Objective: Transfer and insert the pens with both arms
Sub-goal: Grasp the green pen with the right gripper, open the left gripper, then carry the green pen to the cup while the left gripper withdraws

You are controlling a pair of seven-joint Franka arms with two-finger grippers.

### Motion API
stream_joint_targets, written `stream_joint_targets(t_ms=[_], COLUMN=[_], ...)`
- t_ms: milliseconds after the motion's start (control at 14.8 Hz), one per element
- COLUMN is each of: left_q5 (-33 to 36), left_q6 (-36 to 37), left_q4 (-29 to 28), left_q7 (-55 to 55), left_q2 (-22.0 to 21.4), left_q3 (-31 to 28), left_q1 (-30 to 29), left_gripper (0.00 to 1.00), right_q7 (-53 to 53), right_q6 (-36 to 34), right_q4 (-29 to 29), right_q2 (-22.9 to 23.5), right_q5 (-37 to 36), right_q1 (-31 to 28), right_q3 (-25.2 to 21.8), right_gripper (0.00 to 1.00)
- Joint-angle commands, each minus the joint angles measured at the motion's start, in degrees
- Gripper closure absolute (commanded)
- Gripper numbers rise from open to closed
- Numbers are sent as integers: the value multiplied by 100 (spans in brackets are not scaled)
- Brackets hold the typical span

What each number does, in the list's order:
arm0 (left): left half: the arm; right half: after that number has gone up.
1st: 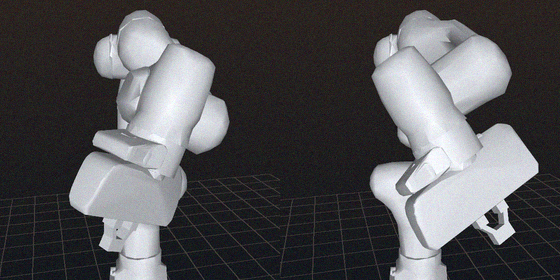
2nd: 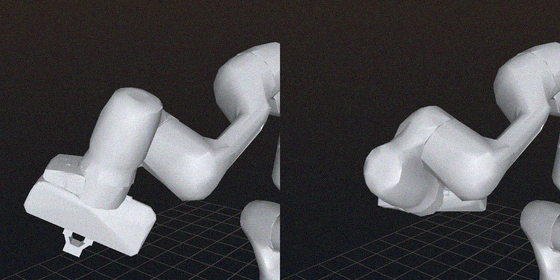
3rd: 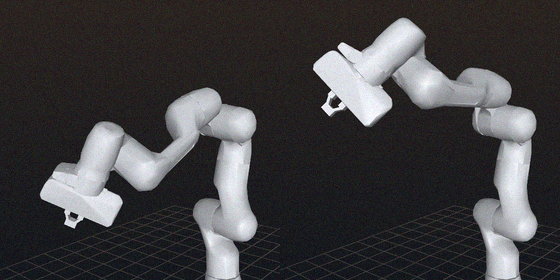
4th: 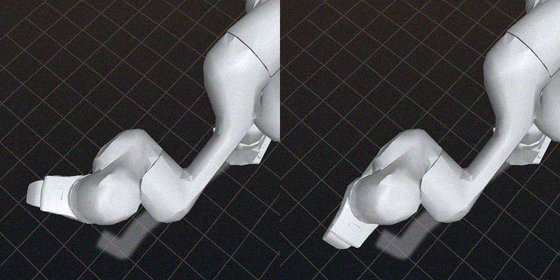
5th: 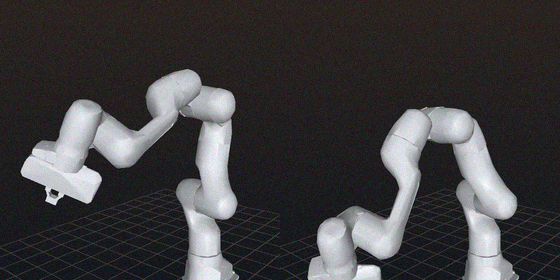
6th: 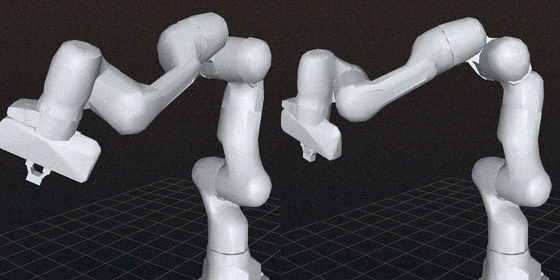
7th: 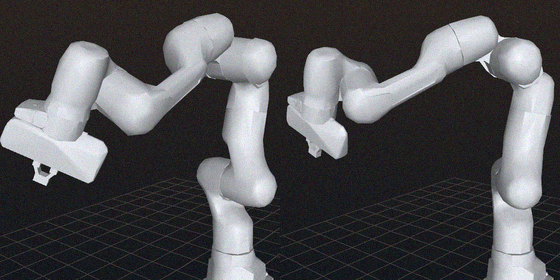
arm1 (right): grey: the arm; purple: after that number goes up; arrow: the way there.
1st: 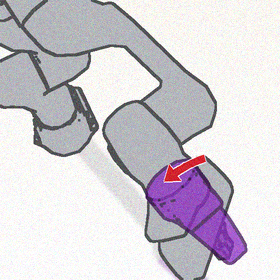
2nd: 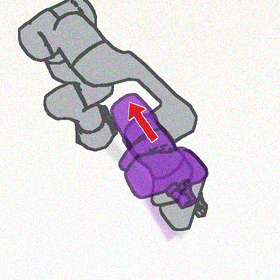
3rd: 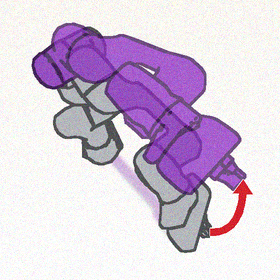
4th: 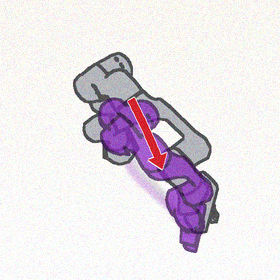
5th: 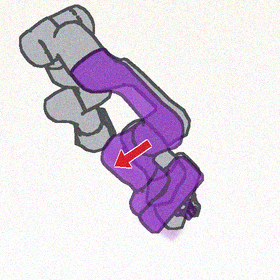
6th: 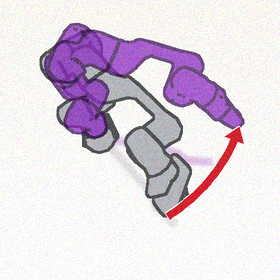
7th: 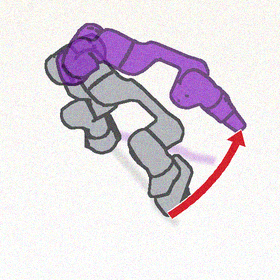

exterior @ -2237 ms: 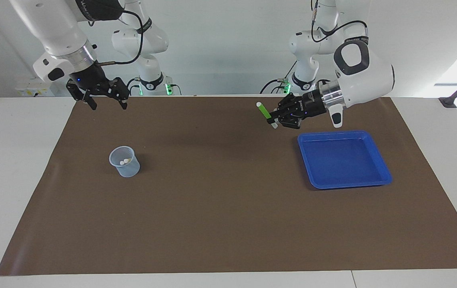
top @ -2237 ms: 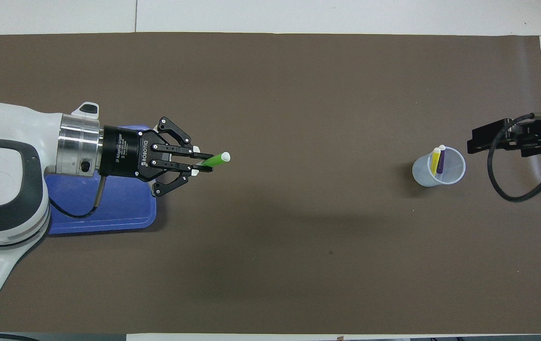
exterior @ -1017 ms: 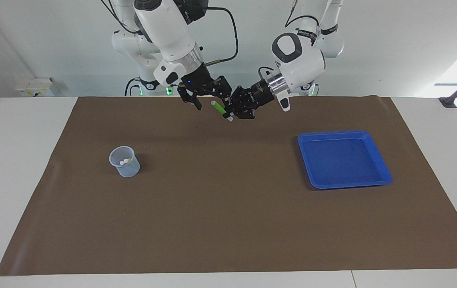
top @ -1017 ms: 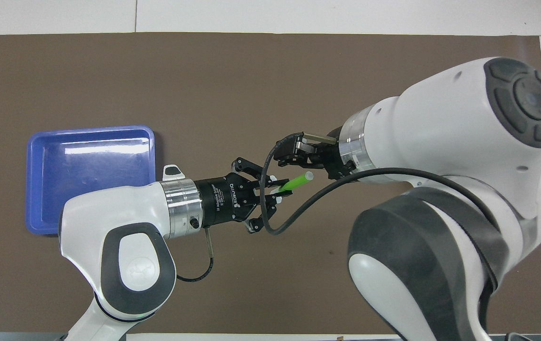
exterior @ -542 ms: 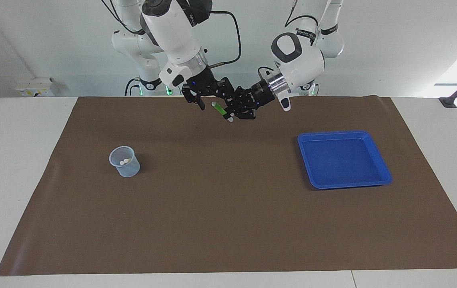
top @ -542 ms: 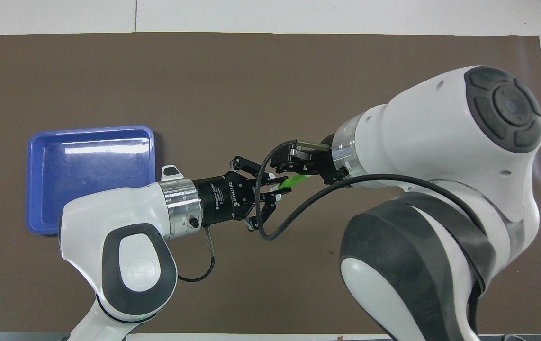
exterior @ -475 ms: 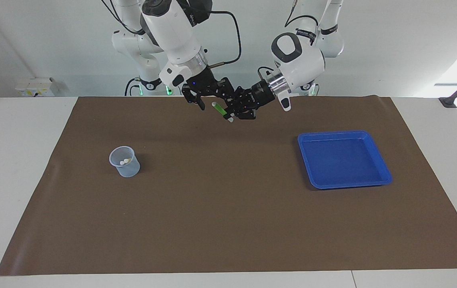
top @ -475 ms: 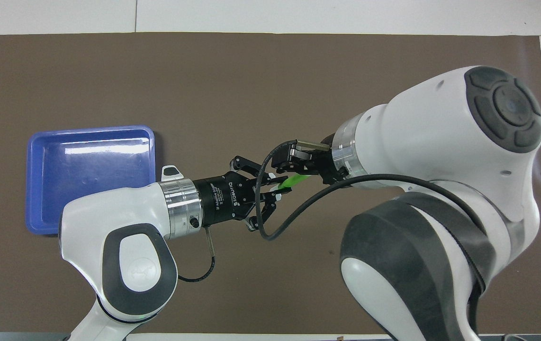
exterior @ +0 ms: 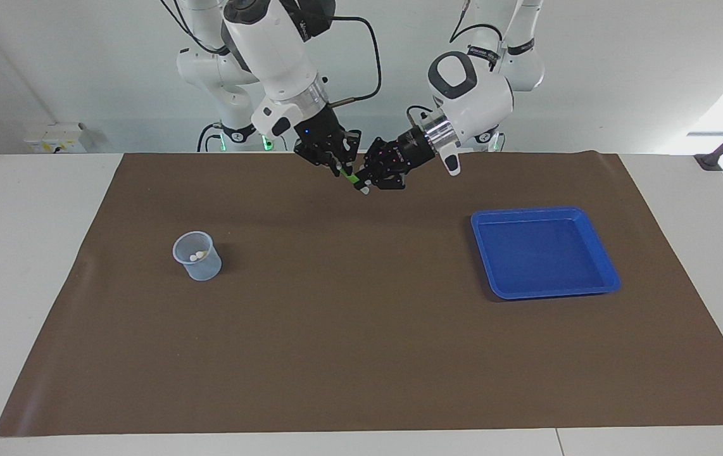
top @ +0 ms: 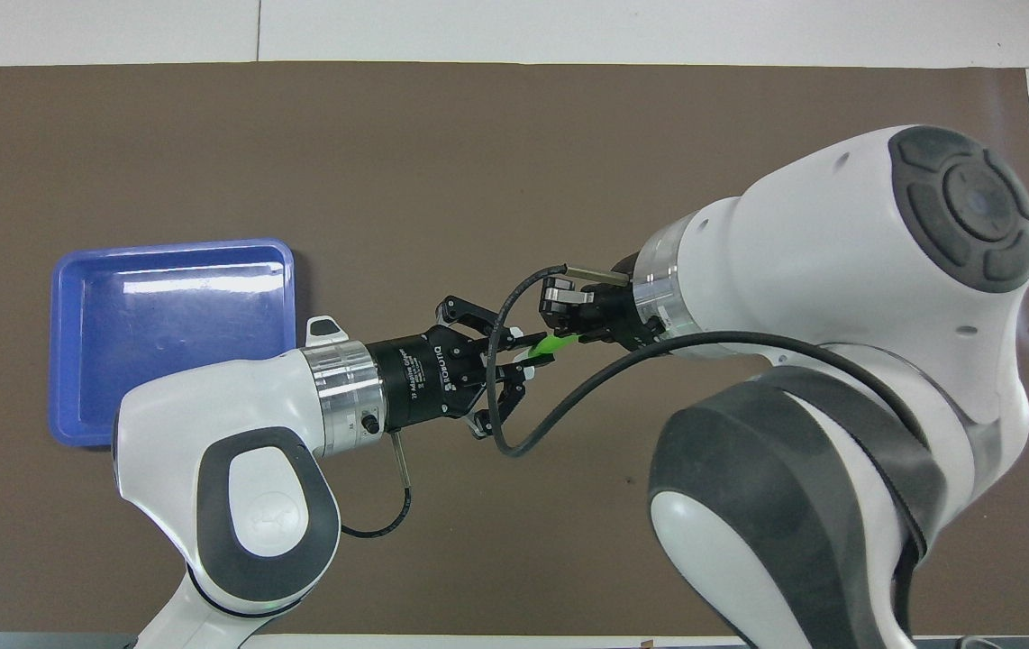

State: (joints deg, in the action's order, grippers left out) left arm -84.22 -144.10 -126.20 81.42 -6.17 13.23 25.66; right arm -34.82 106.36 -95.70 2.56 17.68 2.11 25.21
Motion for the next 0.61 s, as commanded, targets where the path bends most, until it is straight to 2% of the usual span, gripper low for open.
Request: stream_joint_targets(t_ms=[0,203,271,407,542], left_q5=[-173,-226,-226,-226,-226], left_q6=[-197,-408,-495,-812,-813], left_q4=[-168,-168,-168,-168,-168], left_q7=[32,32,32,59,59], left_q2=[-165,-174,-174,-192,-192], left_q3=[-66,-66,-57,-48,-57], left_q1=[175,281,281,439,440], left_gripper=[100,100,1,0,0], right_q7=[10,10,19,71,150], right_q6=[43,25,25,-1,-10], right_q4=[-54,-28,-27,-45,-115], right_q2=[-71,-71,-71,-71,-89], right_q5=[-46,-46,-46,-63,-351], right_q1=[-53,-61,-61,-61,-70], right_q3=[28,28,28,19,-16], right_gripper=[100,100,100,100,100])
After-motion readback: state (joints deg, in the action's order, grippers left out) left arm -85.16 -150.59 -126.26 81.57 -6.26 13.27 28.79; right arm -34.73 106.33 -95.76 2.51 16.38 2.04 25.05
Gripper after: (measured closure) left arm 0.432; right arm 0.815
